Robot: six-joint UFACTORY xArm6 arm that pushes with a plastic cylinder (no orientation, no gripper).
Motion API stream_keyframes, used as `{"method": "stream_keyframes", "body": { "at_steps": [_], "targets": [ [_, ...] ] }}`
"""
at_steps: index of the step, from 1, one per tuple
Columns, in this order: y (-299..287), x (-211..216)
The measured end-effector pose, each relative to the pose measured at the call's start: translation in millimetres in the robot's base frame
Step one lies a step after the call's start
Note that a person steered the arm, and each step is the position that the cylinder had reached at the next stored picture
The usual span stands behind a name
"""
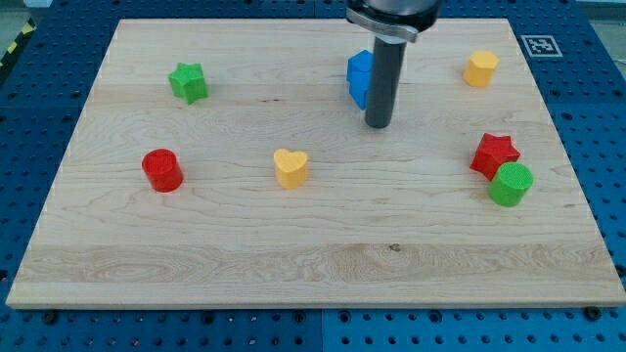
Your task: Place the yellow hexagon diagonally to the blue triangle
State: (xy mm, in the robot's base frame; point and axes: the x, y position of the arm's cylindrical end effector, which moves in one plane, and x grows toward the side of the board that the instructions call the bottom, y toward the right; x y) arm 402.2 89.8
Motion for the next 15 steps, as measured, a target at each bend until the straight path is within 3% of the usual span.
{"method": "stream_keyframes", "body": {
  "at_steps": [2,4,6,9,11,13,15],
  "targets": [
    [122,1],
    [204,-42],
    [156,-84],
    [158,-94],
    [116,-120],
    [124,-86],
    [41,-128]
  ]
}}
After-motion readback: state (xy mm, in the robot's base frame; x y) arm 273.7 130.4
